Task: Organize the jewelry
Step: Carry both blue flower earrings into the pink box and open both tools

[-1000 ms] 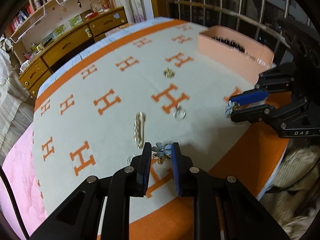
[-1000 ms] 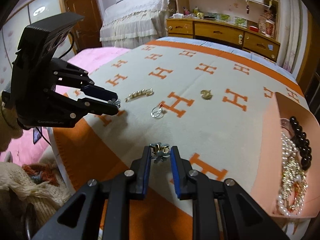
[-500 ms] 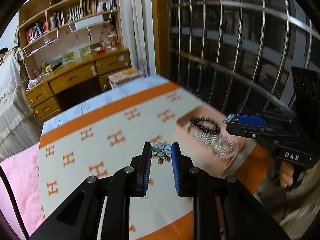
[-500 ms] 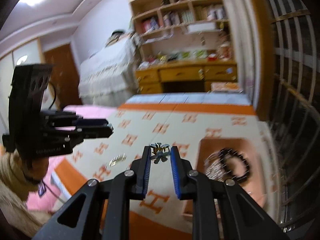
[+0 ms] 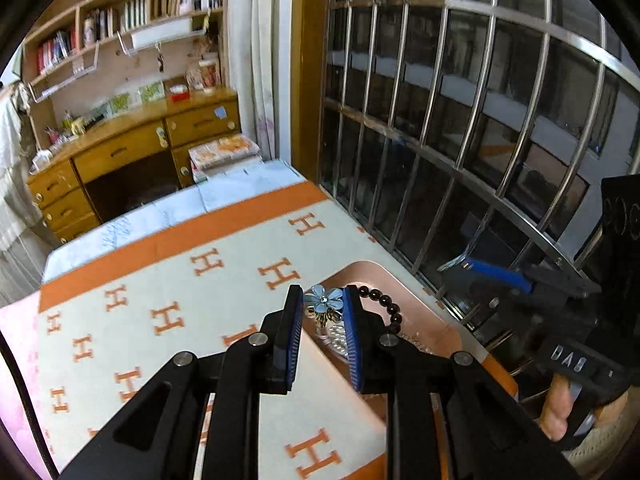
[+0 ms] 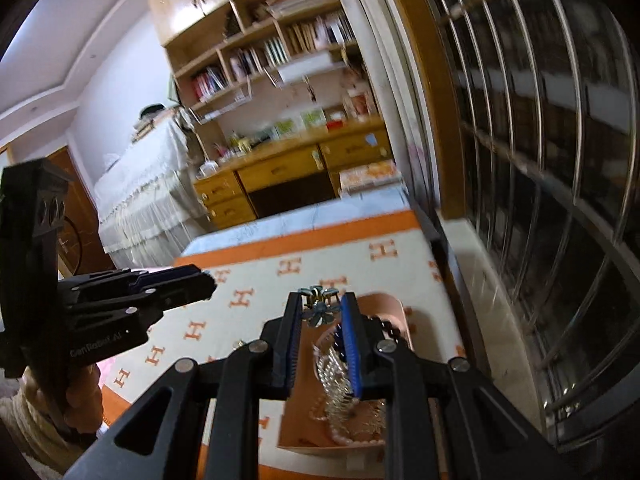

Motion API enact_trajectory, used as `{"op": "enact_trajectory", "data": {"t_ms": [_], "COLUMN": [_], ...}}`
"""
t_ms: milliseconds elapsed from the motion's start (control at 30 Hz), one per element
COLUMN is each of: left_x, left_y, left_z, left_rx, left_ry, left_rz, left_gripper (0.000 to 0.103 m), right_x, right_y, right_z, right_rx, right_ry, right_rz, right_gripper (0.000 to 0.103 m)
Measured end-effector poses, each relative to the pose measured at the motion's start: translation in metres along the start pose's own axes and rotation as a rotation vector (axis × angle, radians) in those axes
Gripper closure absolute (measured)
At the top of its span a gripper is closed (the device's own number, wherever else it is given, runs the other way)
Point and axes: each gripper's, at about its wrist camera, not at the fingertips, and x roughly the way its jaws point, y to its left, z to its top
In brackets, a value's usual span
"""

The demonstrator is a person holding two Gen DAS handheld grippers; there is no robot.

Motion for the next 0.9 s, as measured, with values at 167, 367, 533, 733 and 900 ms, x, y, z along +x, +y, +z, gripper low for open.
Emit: {"op": "enact_trajectory", "data": {"t_ms": [167,367,533,733,900], "left_x": [0.058,0.1,0.115,0.126,0.127], "left_y": [-0.002,-0.006,-0.012,-0.02,-0.026], "left_z": [0.0,0.003,0.01,0.014,0.012], "left_rx": [-0.039,-0.076,-0.083,-0.089,-0.078], "left_ry": [0.11,0.173,0.188,0.209,0.217], "left_rz": [-0.013,-0.057,-0.093,-0.118,-0.123], "left_gripper": [0.085,0.085,0.085,0.085,0.055], "right_x": [0.039,0.073,0.078,0.073,0.068], "right_y": [-0.019,-0.037,-0.041,-0.038,-0.037], "right_z": [-0.007,-0.017,-0.024,-0.031,-0.039], "right_rx": [0.033,0.066,0.067,0.033,0.025], "right_ry": [0.09,0.182,0.202,0.205,0.22], "right_rz": [-0.066,-0.103,-0.11,-0.121,-0.124], "right_gripper": [0.083,0.083,0.079,0.073,0.073]}}
